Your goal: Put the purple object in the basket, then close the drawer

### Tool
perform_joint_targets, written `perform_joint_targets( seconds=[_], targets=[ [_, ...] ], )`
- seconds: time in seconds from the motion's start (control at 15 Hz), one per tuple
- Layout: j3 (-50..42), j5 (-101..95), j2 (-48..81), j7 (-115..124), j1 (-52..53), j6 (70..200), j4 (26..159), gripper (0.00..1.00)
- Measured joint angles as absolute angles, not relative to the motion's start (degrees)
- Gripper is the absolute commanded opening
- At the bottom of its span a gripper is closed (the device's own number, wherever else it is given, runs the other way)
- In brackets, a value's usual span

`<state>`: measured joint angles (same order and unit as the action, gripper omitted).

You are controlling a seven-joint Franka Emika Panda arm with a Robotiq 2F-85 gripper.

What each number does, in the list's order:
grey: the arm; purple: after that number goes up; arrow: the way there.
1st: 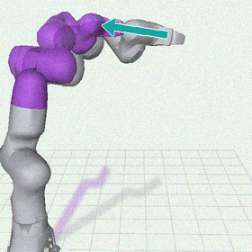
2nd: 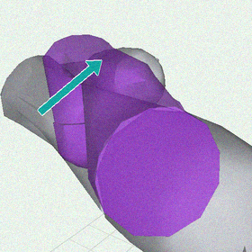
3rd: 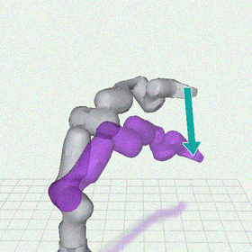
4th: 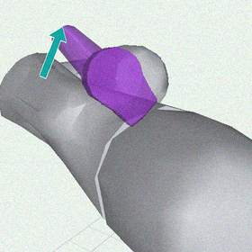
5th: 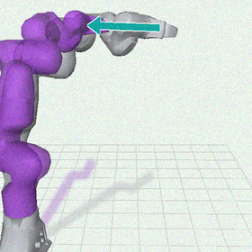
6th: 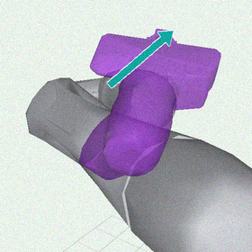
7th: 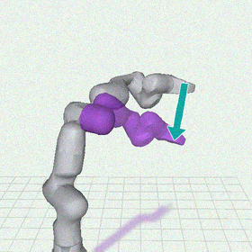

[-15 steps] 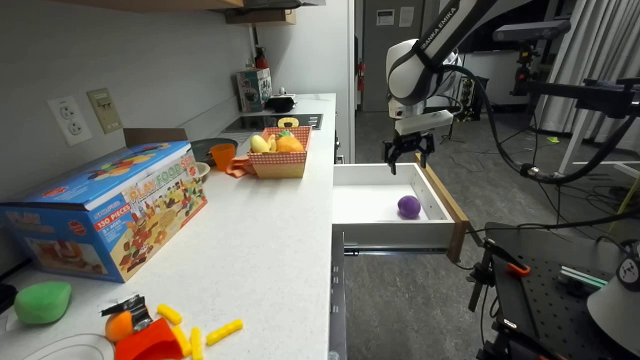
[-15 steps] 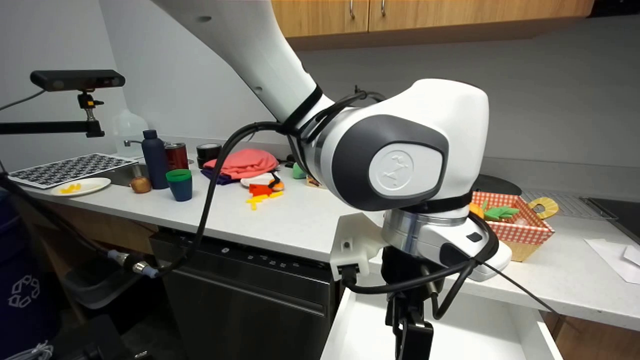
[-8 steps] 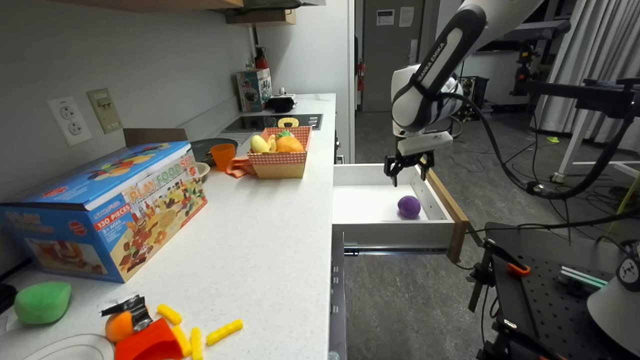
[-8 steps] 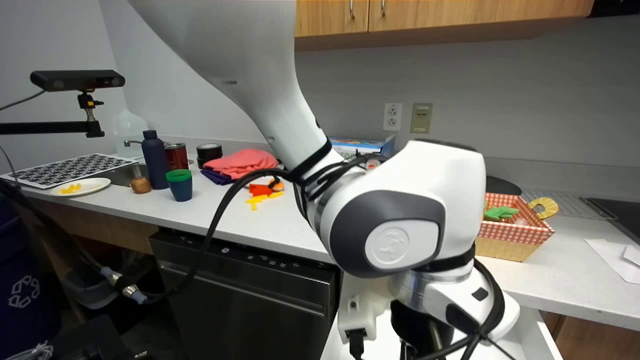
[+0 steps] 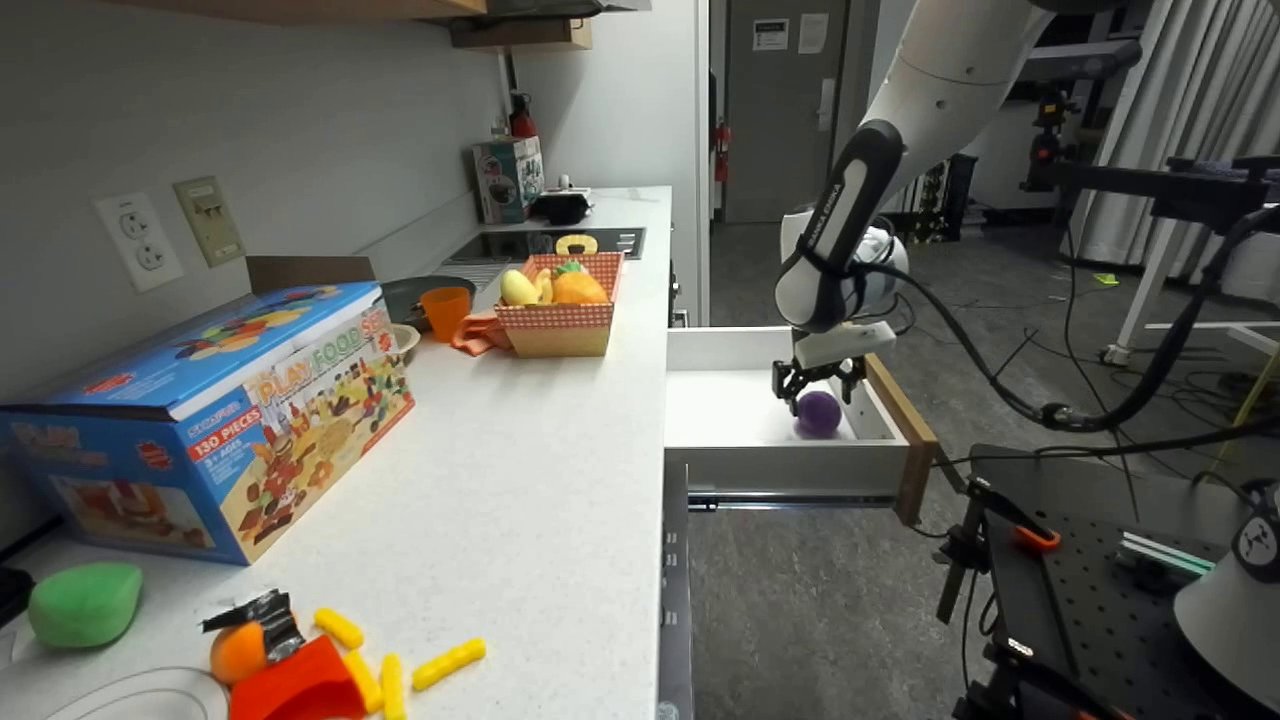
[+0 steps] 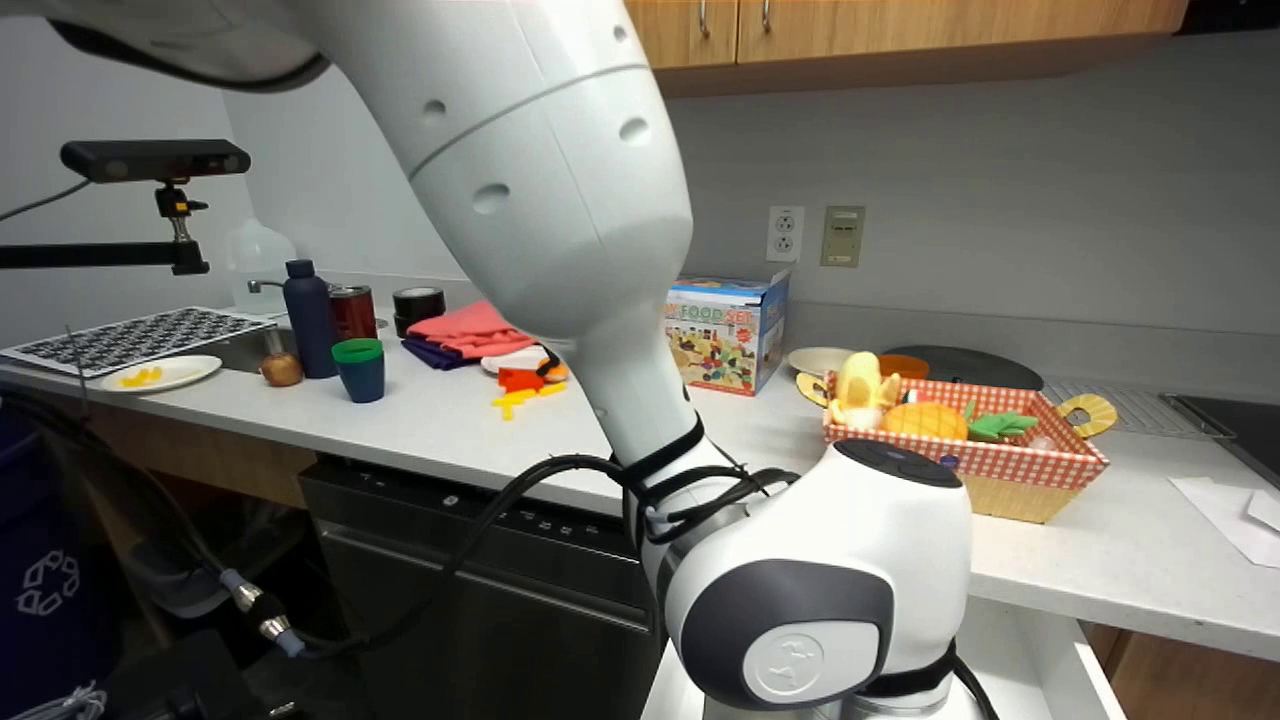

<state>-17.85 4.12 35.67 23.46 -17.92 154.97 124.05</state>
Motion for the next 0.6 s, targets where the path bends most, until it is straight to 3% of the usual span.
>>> perform_joint_targets(
  seconds=[0.33,0.6],
  targets=[
    [-17.9,5.9,40.0,23.5,-18.4,154.9,119.3,0.34],
    [-18.1,6.7,38.8,23.4,-18.6,154.9,118.9,0.09]
  ],
)
